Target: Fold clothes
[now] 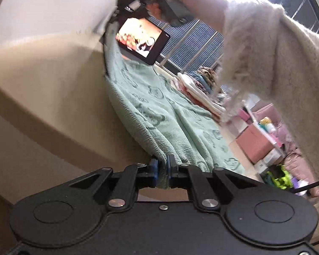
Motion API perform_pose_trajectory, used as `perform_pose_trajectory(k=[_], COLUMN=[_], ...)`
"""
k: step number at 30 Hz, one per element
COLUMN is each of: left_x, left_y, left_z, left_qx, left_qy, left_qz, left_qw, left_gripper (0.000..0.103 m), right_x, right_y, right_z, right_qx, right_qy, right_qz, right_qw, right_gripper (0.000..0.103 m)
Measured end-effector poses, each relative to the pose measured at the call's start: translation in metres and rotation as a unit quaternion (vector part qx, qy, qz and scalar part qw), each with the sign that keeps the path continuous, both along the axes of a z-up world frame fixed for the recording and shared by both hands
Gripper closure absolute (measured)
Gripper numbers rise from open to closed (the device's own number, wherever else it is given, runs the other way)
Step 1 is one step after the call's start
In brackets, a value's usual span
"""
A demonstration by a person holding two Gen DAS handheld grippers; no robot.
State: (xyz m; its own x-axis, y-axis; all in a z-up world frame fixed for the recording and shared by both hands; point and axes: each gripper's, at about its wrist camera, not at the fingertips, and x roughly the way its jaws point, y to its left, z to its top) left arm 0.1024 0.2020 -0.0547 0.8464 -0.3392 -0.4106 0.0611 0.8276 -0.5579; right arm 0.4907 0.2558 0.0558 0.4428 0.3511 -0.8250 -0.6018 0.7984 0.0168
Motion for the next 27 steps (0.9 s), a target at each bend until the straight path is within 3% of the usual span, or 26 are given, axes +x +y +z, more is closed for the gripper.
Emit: perform_pose_trajectory(k=[8, 14, 21, 27], left_x=[0.012, 0.027, 0.034, 0.024], left_y=[0.046, 0.093, 0.095, 0.028], left_z=[0.012, 0.036, 0.085, 0.118], left_qx=[0.101, 0.179, 0.302, 0.393], left_qy=[0.040, 0.062, 0.042, -0.036], left_qz=[0.031, 0.062, 0.048, -0.019], left_qw=[0.9936, 0.9799, 0.9512, 0.9187], left_gripper=[0.095, 0.095, 0.095, 0.095], right_x=[0.018, 0.030, 0.040, 0.049], right_y=[-0.041, -0.052, -0.074, -0.119], right_z=[0.038, 0.048, 0.057, 0.064], right_qx=[0.085, 0.140, 0.195, 0.252], right_qy=[0.005, 0.021, 0.030, 0.040], right_qz=[-0.035, -0.052, -0.070, -0.081], right_qw=[0.996, 0.989, 0.978, 0.964], right_gripper=[0.103, 0.103, 0.103, 0.103])
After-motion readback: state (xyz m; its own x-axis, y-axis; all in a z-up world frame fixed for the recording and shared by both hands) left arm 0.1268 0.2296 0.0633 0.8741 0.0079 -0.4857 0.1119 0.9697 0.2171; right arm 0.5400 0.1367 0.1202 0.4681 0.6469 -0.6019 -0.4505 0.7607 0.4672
